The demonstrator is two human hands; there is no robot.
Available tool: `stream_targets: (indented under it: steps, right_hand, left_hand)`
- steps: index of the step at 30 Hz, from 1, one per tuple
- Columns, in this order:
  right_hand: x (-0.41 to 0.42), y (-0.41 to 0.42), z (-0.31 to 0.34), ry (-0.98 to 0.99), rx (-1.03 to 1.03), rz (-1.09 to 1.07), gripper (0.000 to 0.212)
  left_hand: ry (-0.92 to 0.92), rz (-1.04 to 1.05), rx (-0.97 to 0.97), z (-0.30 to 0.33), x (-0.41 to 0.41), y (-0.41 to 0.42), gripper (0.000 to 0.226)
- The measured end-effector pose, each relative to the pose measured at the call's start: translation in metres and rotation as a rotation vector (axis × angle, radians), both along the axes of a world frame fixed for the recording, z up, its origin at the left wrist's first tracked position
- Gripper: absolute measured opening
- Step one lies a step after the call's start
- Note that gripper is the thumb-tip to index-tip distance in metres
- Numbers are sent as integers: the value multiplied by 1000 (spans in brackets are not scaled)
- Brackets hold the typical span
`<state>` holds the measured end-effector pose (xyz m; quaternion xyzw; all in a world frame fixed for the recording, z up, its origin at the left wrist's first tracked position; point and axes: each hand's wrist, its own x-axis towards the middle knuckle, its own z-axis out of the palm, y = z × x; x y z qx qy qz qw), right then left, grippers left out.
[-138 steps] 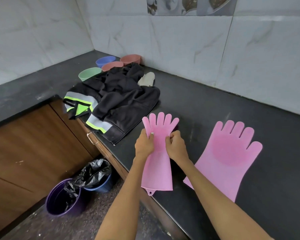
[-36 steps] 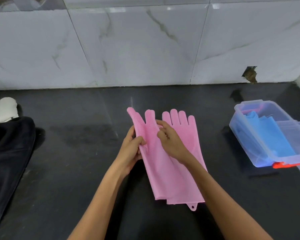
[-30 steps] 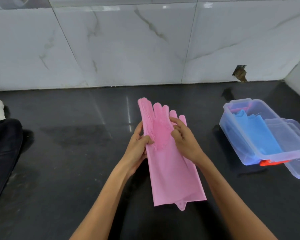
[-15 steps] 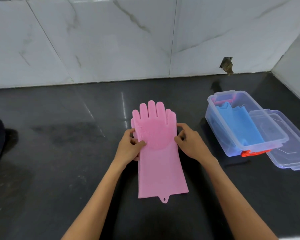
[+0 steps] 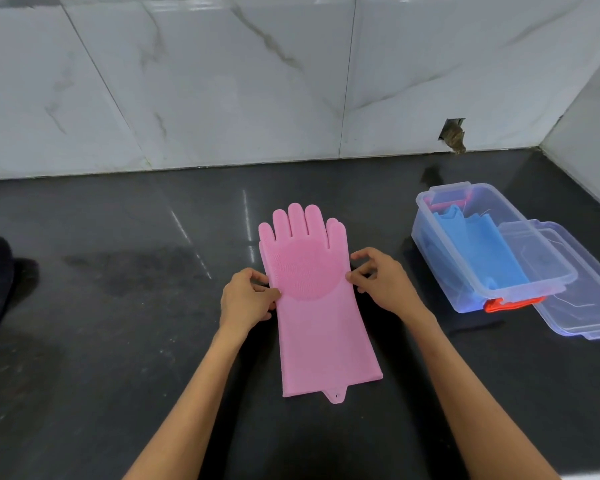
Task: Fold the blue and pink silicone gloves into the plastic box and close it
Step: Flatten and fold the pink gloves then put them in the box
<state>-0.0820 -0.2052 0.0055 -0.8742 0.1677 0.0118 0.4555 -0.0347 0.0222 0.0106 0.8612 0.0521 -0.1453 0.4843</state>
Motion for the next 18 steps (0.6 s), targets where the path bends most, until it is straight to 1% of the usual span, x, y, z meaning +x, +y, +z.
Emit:
stream_targets:
  steps: [4, 10, 15, 18]
  right_hand:
    - [-1, 1, -4, -31, 5, -63, 15]
    - [-2, 3, -10, -68, -40, -88, 12]
    - [-3, 6, -11, -100, -43, -119, 13]
    - [-8, 10, -9, -193, -69, -117, 14]
  left_hand:
    - [-72, 19, -11, 0, -6, 2, 17]
    - [-183, 28, 8, -4, -12, 2, 5]
    - [-229, 6, 15, -5, -14, 3, 5]
    - [-361, -25, 124, -6, -21, 2, 4]
